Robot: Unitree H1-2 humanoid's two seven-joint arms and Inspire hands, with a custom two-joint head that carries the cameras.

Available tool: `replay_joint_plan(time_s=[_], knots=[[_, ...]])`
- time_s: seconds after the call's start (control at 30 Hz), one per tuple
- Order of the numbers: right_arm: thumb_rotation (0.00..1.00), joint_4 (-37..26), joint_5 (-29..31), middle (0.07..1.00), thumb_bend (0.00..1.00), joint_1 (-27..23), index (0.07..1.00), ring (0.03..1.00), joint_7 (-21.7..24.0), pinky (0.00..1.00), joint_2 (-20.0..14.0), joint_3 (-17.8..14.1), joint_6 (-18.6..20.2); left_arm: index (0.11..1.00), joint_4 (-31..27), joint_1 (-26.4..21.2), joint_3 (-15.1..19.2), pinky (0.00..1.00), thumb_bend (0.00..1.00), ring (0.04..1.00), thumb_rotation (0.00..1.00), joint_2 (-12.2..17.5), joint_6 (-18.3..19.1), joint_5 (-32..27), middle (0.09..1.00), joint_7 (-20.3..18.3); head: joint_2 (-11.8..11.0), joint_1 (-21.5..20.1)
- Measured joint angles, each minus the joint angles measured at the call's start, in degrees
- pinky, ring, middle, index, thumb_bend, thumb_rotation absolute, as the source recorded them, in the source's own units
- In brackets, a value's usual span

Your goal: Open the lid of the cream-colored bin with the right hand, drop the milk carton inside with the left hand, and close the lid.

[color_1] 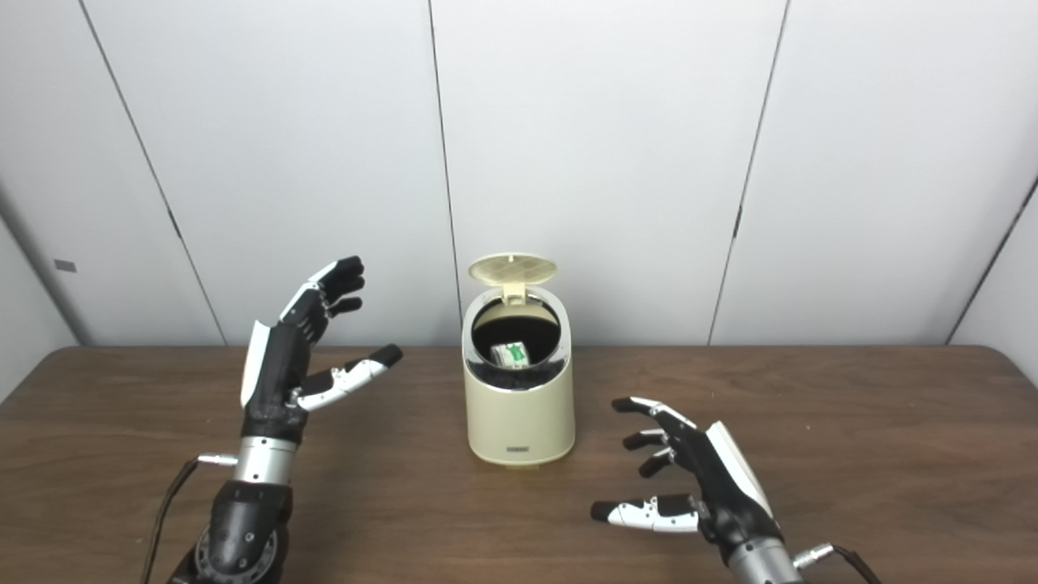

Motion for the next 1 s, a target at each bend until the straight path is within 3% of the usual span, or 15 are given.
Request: replay_joint_plan(time_s=[0.07,0.1,0.17,0.33,0.47,0.67,0.77,1.0], knots=[[0.16,0.0,0.17,0.864,0.62,-0.19,0.804,0.727,0.14,0.54,-0.08,-0.04,0.0,0.805,-2.71,1.41,1.72,0.61,0.75,0.726,0.28,0.1,1.85,-1.87,0.779,-2.47,0.0,0.0],[0.15,0.0,0.2,0.862,0.62,-0.31,0.812,0.732,0.17,0.53,-0.16,-0.08,-0.01,0.813,-4.29,2.3,2.28,0.6,0.81,0.74,0.31,0.29,3.33,-3.28,0.79,-3.9,0.0,0.0],[0.16,0.0,0.23,0.862,0.62,-0.66,0.816,0.734,0.2,0.53,-0.38,-0.11,-0.05,0.82,-7.74,4.25,3.52,0.59,0.85,0.747,0.33,0.71,8.58,-6.58,0.797,-7.3,-0.17,-0.09],[0.14,0.0,0.52,0.858,0.63,-2.12,0.823,0.735,0.24,0.53,-0.46,-0.25,-0.12,0.837,-14.49,8.4,6.26,0.58,0.87,0.763,0.28,1.0,21.04,-11.61,0.817,-11.82,-0.53,-0.44],[0.21,0.01,0.55,0.85,0.65,-3.22,0.827,0.726,0.23,0.54,-0.44,-0.28,-0.33,0.822,-17.7,10.71,7.77,0.58,0.8,0.727,0.2,0.97,24.68,-11.46,0.8,-12.93,-0.79,-1.14],[0.24,0.47,0.0,0.849,0.65,-4.85,0.834,0.712,0.22,0.55,-0.56,-0.29,-0.61,0.764,-17.66,13.65,8.29,0.52,0.77,0.653,0.21,0.41,24.78,-9.03,0.755,-14.58,-1.32,-1.32],[0.28,1.63,-0.87,0.858,0.64,-7.35,0.847,0.728,0.24,0.57,-1.58,-0.2,-0.62,0.724,-14.36,14.22,7.59,0.51,0.75,0.622,0.19,0.41,21.91,-5.23,0.715,-15.67,-1.41,-1.41],[0.28,3.51,-1.21,0.852,0.67,-12.41,0.837,0.739,0.67,0.58,-3.83,-0.11,-1.58,0.713,-8.42,15.81,7.18,0.5,0.75,0.578,0.19,-1.11,16.82,-3.54,0.669,-17.28,-1.67,-1.58]])
